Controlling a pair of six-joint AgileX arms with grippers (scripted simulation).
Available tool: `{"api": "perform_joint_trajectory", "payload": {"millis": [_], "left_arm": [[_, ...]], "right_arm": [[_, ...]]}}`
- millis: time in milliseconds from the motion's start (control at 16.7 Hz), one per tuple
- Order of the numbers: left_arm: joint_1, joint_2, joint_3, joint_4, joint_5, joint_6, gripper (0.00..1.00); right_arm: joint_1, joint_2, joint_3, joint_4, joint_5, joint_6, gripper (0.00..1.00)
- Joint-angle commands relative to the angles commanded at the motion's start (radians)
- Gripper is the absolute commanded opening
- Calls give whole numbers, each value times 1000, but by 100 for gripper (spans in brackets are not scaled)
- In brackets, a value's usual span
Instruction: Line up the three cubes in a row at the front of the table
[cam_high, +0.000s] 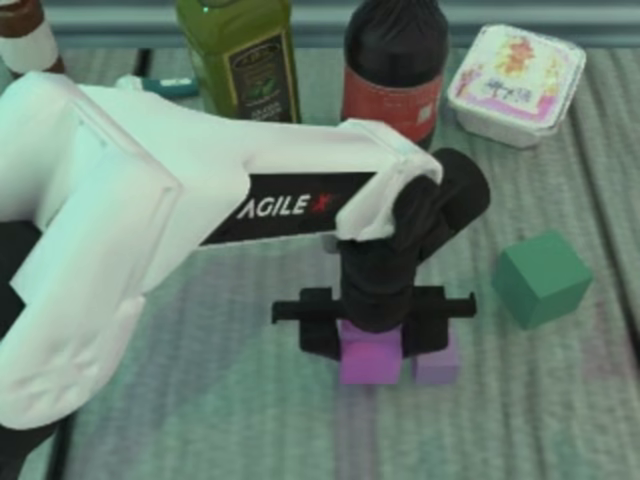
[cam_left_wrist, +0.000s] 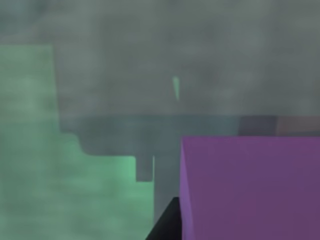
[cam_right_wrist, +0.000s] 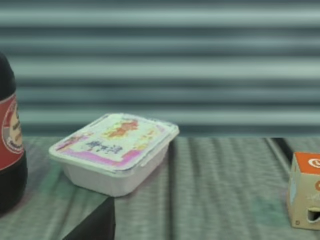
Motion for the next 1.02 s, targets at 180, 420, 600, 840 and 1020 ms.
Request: {"api": "perform_joint_trajectory", "payload": {"millis": [180, 420, 600, 840, 1020], "left_arm": [[0, 0, 0, 0, 0, 0, 60], [0, 0, 0, 0, 0, 0, 90], [0, 0, 0, 0, 0, 0, 100], [0, 0, 0, 0, 0, 0, 100], [1, -1, 0, 0, 0, 0, 100]], "right_arm": [[0, 0, 0, 0, 0, 0, 100], [0, 0, 0, 0, 0, 0, 100], [0, 0, 0, 0, 0, 0, 100], [0, 0, 0, 0, 0, 0, 100], [0, 0, 0, 0, 0, 0, 100]]}}
